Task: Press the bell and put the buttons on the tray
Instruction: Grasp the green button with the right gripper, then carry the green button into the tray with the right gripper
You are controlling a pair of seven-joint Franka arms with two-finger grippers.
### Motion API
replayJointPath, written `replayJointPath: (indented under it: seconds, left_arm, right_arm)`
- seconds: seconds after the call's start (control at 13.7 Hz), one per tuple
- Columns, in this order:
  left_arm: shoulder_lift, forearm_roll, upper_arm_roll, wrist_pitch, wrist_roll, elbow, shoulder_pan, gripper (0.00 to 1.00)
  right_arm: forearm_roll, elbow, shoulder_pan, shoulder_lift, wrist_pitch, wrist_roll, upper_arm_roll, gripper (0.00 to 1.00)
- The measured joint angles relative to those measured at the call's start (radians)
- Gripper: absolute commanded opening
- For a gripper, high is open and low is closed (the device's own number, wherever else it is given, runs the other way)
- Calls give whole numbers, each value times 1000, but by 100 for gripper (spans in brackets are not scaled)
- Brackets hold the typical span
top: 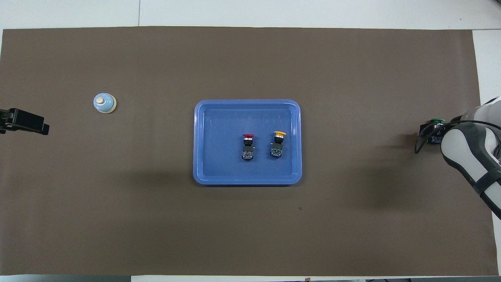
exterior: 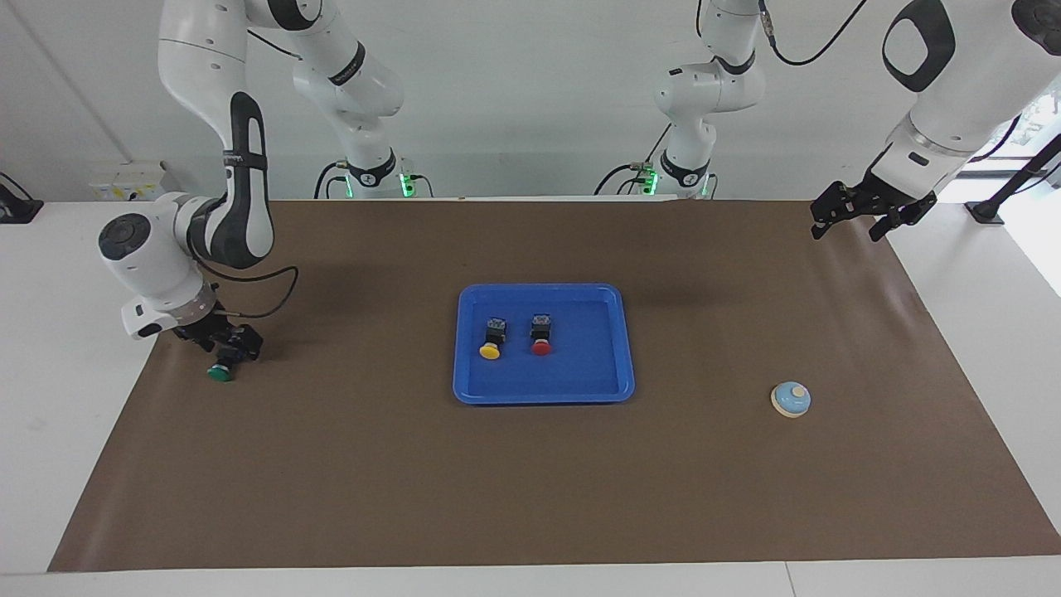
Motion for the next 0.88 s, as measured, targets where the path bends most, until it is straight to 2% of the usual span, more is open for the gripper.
replayJointPath:
  seconds: [0.07,0.59,0.88]
  left_arm:
    - [0,0,0,0,0,0,0,100]
    - [0,0,0,0,0,0,0,100]
    - [0,0,0,0,0,0,0,100]
  right_arm:
    - [-3,-1,0,0,0,-10,0,0]
    - [-5,-1,0,-1,-3,-50,2,0]
    - [-3,59,59,-29,-107,-27,17,0]
